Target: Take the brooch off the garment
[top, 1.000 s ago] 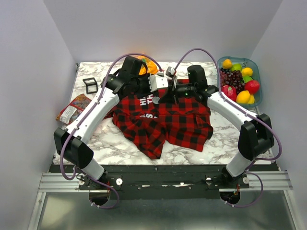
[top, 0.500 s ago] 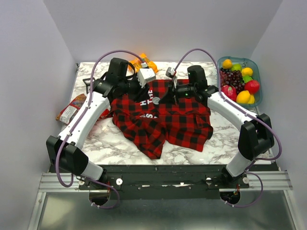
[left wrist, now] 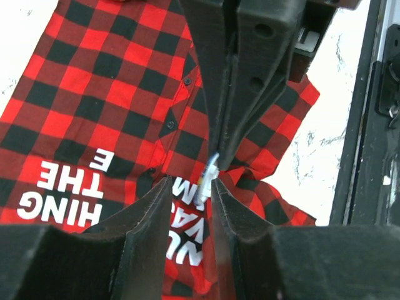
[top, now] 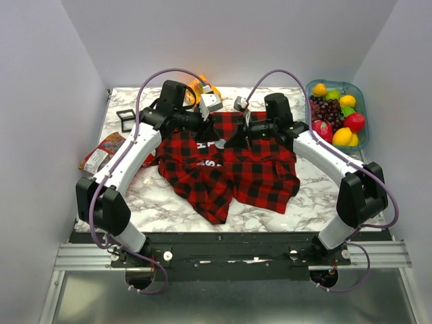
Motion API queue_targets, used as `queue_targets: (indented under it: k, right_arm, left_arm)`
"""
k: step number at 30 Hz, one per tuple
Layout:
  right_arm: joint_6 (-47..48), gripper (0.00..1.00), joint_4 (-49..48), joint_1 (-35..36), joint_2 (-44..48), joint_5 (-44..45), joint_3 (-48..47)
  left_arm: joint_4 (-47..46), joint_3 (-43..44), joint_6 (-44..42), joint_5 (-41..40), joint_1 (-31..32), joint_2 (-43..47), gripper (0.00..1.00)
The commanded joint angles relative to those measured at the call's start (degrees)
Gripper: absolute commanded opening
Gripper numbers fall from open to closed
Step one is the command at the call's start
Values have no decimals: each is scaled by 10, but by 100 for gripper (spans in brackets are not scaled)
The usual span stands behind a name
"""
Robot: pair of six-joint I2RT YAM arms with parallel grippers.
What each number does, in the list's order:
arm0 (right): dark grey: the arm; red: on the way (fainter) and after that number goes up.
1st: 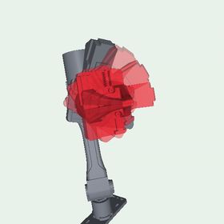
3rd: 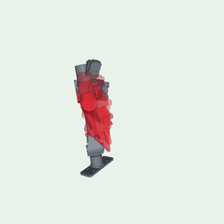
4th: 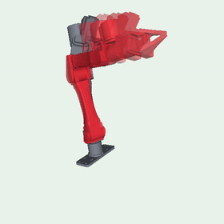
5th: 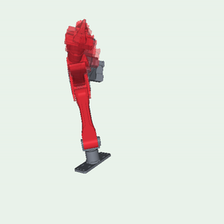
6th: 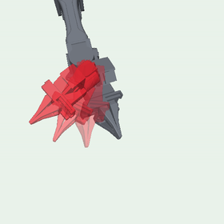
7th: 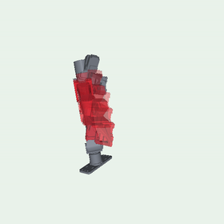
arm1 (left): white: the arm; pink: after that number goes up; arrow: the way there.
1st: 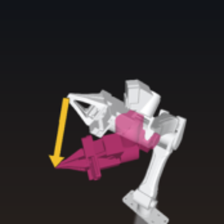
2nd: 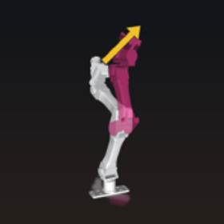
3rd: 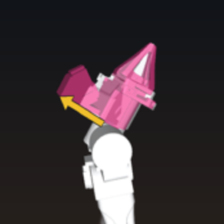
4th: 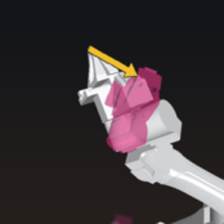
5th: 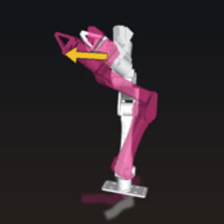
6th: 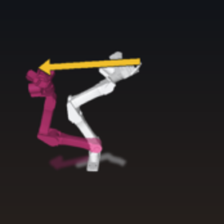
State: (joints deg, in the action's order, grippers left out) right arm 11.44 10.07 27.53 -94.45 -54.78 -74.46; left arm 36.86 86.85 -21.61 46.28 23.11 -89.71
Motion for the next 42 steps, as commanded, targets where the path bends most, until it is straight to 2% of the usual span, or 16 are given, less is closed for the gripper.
queue_targets:
  k: [1, 10, 30, 31, 37, 40, 42]
  right_arm:
    - [11, 0, 12, -1, 22, -6, 11]
    - [11, 0, 12, -1, 16, -8, 7]
    - [10, 1, 11, -3, 14, -4, 9]
    - [10, 0, 11, -3, 12, -4, 9]
    - [5, 0, 0, -3, 9, -4, 12]
    - [0, 1, -4, -3, 7, -3, 13]
    - [-1, 4, -4, -3, 8, 0, 14]
  left_arm:
    - [35, 28, -43, 45, 1, -13, 37]
    - [58, 34, -77, 40, 4, -27, 31]
    - [61, 40, -77, 29, 12, -44, 18]
    - [61, 39, -79, 28, 12, -43, 13]
    - [61, 38, -78, 33, 13, -43, 0]
    - [63, 35, -78, 33, 13, -43, 0]
    - [65, 34, -78, 33, 13, -42, 0]
